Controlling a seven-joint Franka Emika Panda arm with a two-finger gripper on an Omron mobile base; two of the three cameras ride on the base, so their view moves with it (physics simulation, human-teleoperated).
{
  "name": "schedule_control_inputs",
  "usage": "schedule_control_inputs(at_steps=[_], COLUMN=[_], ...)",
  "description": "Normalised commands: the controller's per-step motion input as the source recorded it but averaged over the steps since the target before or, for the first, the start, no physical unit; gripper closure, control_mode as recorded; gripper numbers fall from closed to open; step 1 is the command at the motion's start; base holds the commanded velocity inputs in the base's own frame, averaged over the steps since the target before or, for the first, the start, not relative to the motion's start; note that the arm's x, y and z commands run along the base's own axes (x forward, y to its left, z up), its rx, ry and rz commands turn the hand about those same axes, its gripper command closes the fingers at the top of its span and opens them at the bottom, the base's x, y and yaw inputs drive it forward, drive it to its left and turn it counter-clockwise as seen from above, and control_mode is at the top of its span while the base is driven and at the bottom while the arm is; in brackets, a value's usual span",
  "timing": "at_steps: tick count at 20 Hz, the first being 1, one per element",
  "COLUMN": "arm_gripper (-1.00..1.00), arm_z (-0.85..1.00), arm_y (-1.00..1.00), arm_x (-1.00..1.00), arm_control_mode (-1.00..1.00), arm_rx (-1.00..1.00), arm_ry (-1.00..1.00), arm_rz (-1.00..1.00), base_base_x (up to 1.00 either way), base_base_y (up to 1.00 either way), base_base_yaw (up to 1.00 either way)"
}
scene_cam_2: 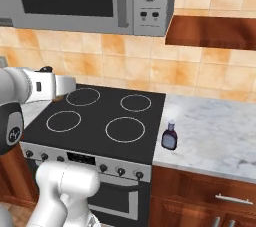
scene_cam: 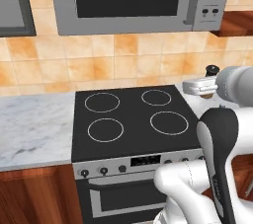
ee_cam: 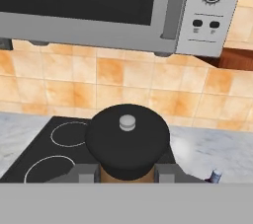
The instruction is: Take 2 condiments from the cabinet and move them on the counter near the stove.Make sure the condiments are lined up with each other, next to each other.
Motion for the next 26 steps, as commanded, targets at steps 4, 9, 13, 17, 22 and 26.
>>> schedule_control_inputs(at_steps=[4, 9, 13, 17, 22, 26], arm_gripper=[1.0, 1.0, 1.0, 1.0, 1.0, 1.0], arm_z=[0.0, 0.0, 0.0, 0.0, 0.0, -0.42], arm_y=[0.0, 0.0, 0.0, 0.0, 0.0, -0.04], arm_x=[0.0, 0.0, 0.0, 0.0, 0.0, 0.0], arm_control_mode=[1.0, 1.0, 1.0, 1.0, 1.0, -1.0], arm_rx=[0.0, 0.0, 0.0, 0.0, 0.0, 0.0], arm_ry=[0.0, 0.0, 0.0, 0.0, 0.0, 0.1], arm_rz=[0.0, 0.0, 0.0, 0.0, 0.0, 0.04], base_base_x=[0.39, 0.58, 0.51, 0.35, 0.06, 0.0], base_base_y=[0.17, 0.25, 0.19, 0.13, 0.0, 0.0], base_base_yaw=[-0.02, 0.0, 0.0, 0.0, 0.0, 0.0])
